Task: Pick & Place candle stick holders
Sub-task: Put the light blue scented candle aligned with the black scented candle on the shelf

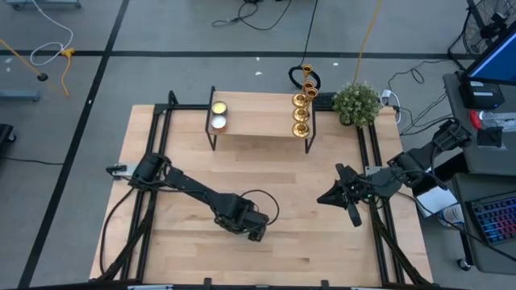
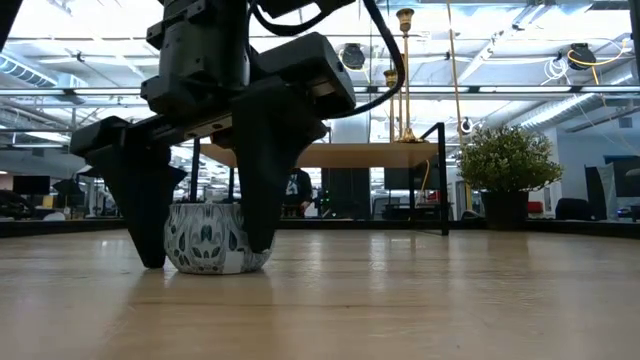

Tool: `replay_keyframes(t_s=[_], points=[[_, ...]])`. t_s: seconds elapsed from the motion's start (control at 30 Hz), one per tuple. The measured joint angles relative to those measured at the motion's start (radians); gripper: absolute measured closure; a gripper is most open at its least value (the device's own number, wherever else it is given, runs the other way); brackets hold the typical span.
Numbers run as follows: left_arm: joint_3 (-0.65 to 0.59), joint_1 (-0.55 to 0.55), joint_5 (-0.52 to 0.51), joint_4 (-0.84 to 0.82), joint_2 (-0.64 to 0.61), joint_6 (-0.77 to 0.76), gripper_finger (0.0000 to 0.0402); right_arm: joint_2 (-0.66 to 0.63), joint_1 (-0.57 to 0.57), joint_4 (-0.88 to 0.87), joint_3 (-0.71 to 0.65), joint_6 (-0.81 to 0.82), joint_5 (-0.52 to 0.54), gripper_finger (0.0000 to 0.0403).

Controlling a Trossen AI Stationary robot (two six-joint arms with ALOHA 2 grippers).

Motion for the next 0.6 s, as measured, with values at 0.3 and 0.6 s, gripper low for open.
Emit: replay_keyframes(t_s=[0.3, 0.6], points=[[0.002, 0.030, -0.023, -0.016, 0.001, 0.031, 0.0041, 0.000, 0.000, -0.001, 0.000, 0.001, 0.000, 0.0403], [0.010, 0.051, -0.012, -0.022, 0.003, 0.060, 0.0047, 0.000, 0.000, -0.001, 0.000, -0.009, 0.000, 0.0403]])
